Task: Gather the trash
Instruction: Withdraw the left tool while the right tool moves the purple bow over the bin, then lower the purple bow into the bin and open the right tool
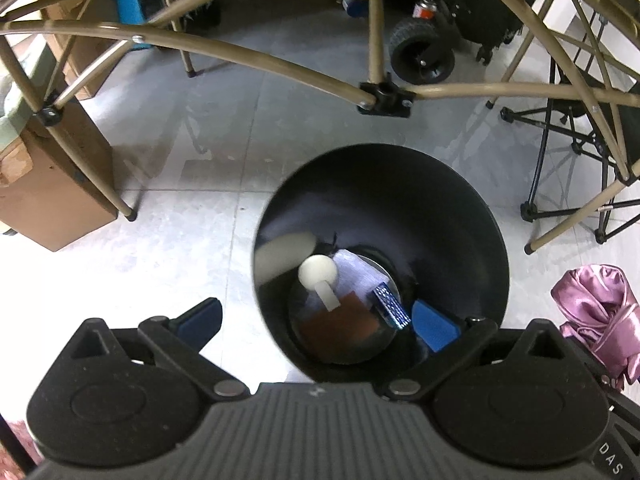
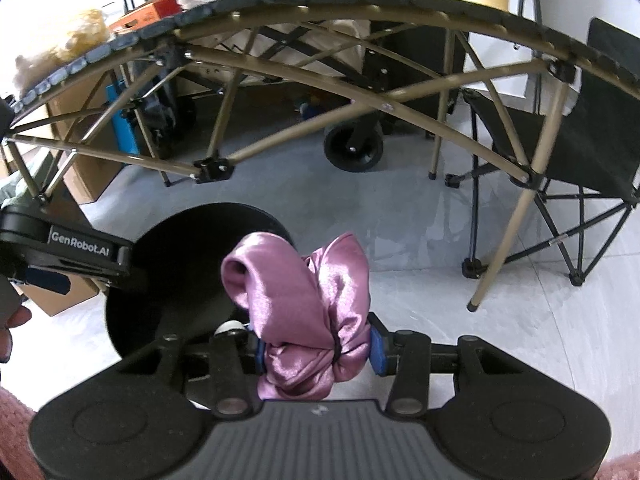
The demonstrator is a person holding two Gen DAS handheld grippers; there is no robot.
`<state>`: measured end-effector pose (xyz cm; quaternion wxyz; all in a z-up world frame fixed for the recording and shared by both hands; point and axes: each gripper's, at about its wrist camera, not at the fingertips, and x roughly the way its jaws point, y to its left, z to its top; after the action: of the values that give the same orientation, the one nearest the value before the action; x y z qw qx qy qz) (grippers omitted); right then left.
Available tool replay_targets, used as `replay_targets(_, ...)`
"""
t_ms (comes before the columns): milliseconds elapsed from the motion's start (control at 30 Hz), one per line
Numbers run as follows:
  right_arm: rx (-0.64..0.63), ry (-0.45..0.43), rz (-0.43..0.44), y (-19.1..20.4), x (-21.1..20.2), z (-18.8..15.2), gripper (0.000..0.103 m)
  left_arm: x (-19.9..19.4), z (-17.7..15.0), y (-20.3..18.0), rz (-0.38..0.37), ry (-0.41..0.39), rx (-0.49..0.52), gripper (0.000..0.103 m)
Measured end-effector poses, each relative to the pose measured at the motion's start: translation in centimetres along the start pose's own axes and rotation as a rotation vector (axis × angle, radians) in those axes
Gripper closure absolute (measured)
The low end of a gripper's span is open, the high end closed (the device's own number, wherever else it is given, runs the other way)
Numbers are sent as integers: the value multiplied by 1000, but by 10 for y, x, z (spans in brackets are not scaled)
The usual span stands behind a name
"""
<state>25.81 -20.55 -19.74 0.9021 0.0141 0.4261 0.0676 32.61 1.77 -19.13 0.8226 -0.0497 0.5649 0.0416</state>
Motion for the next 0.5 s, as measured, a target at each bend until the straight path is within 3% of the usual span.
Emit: replay_targets(500,-109,38,54,68,6,16,59,-11,-8,61,25,-35,-90,0)
